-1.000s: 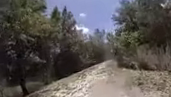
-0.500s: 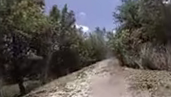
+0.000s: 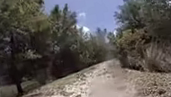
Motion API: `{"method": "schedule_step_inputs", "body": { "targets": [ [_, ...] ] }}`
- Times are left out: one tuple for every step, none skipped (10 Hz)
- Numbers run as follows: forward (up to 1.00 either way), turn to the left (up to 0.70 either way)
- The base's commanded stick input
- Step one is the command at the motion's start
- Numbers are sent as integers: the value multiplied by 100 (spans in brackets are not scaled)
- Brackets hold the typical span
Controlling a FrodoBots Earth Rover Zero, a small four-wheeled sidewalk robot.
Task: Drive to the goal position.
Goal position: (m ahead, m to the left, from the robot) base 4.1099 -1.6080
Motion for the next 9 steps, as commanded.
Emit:
{"method": "schedule_step_inputs", "body": {
  "targets": [
    [45, 0],
    [45, 0],
    [45, 0],
    [45, 0],
    [45, 0],
    [45, 0],
    [45, 0],
    [45, 0],
    [45, 0]
  ]
}}
